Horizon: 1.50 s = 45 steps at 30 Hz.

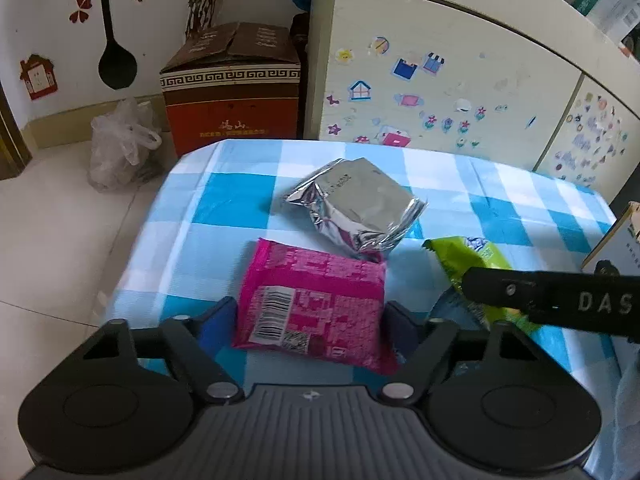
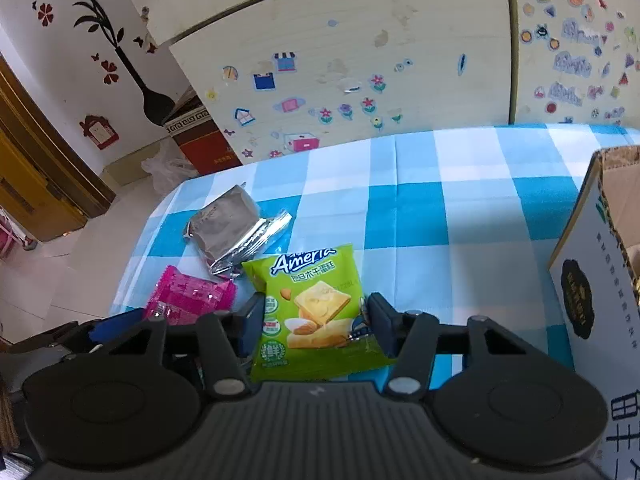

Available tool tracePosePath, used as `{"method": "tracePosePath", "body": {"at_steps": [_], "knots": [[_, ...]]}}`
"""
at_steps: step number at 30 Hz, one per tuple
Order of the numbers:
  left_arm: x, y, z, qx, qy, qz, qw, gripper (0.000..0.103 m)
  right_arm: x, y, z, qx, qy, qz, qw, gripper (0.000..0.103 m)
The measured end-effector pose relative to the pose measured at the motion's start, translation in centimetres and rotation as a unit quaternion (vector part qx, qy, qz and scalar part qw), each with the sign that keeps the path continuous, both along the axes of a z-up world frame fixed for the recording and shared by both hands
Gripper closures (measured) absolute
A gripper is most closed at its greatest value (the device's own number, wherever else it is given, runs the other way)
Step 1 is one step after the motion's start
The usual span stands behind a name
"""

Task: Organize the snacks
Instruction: 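Grasp the pink bag with the left tool while the right tool grasps the green Ameris packet, then lift and carry the pink bag and green Ameris packet over the cardboard box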

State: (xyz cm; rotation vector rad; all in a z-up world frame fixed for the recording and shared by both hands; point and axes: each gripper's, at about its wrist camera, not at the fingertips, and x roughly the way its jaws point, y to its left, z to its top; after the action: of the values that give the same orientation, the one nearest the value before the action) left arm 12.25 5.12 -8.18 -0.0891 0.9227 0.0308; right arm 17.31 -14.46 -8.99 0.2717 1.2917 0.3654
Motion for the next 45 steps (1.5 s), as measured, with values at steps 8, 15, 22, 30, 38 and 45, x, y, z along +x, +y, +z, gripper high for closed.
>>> {"method": "tracePosePath", "body": {"at_steps": [8,15,22,30,38,45], "knots": [[-0.4,1.1,1.0,-0.012,0.013,0.033,0.9993,0.027,-0.4,-0.6,0.9,0.010,0.009,-0.014,1.000,0.047],[-1.6,1.2,3.3,-0.016,0.002,0.046,0.9988,0.027,-0.8,-1.9,3.3,0.015,0.003,-0.023,1.000,0.047],[-3.6,0.2,5.8,-0.010,-0.015,0.041,0.9990,0.027,-2.5,-2.7,5.4,0.018,0.003,-0.018,1.000,0.047],[-5.8,-0.8,8.1,-0.005,-0.034,0.041,0.9986,0.027,-4.2,-4.3,9.3,0.014,-0.028,-0.012,0.999,0.047],[-7.6,-2.4,10.0,0.006,-0.049,0.032,0.9983,0.027,-5.4,-6.6,13.1,0.032,-0.055,-0.023,0.998,0.047],[-8.7,-3.8,11.6,0.003,-0.067,0.025,0.9975,0.027,-6.2,-8.6,15.6,0.052,-0.078,-0.045,0.995,0.047]]}}
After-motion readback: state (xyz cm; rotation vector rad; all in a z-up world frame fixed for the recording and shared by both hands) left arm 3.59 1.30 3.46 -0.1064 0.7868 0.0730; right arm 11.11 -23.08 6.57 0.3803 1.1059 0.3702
